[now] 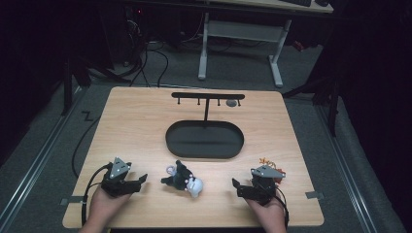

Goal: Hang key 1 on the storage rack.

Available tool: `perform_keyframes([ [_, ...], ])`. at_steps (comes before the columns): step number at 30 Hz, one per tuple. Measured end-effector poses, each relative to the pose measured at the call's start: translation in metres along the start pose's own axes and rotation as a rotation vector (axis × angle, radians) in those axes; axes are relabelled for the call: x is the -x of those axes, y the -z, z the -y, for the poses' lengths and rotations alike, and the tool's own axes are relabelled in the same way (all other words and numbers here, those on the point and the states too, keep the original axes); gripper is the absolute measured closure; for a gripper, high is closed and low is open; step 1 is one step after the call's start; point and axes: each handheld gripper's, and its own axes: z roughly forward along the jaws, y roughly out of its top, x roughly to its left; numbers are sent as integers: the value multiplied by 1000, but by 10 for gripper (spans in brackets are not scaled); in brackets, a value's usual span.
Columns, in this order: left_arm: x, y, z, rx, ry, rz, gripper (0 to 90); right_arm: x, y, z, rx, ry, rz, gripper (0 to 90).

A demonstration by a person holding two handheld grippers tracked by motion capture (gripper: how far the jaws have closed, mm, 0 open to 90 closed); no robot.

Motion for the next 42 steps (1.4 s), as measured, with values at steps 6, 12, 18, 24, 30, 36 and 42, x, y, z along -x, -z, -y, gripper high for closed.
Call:
perform_keyframes([
  [6, 1, 0, -2, 14, -18, -24, 206, -1, 1, 0, -19, 6, 14, 147],
  [12, 1, -1, -3, 16, -11, -31, 193, -4, 2, -3, -43, -5, 10, 145],
  [18, 1, 2, -3, 30, -23, -14, 198, -6, -1, -6, -87, -16, 19, 145],
  [24, 0, 4, -4, 27, -26, 10, 198, -13, -1, -15, -135, -10, 13, 158],
  [30, 0, 7, -4, 36, -38, 27, 191, -19, -1, -22, -189, -6, 34, 156],
  [36, 4, 13, -5, 56, -52, 35, 194, -28, -5, -29, -234, 37, 34, 163],
  [42, 2, 15, -5, 55, -35, 40, 221, -33, -13, -34, -270, 52, 15, 161],
])
